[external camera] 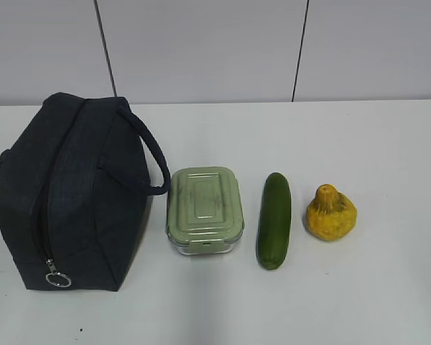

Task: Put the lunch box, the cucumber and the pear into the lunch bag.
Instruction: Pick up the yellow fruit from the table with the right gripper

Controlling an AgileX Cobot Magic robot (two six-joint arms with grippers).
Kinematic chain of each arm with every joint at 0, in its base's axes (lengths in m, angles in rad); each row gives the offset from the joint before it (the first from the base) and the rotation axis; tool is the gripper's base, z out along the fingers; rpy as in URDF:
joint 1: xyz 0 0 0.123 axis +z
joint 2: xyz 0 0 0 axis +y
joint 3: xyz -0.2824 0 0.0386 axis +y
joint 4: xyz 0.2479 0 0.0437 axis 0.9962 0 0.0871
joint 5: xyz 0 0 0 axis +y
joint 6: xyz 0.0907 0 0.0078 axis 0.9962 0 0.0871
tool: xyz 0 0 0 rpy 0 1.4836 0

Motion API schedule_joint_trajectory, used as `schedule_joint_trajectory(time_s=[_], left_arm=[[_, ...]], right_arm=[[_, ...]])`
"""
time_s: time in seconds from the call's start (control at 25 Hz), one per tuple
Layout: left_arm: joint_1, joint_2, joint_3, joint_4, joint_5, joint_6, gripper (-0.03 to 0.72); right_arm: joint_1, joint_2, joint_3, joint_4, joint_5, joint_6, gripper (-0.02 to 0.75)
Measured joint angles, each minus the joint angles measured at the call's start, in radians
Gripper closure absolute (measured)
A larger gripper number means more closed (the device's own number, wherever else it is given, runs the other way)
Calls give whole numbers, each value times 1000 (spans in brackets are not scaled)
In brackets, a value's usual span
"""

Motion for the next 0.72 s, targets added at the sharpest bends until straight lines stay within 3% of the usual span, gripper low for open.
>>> schedule_joint_trajectory(time_s=[0.44,0.72], left_arm=[[0,0,0,0,0,0,253],[0,0,0,0,0,0,253]], right_arm=[[0,15,-4,0,-11,-45,343],[0,156,-34,22,-228,-138,343]])
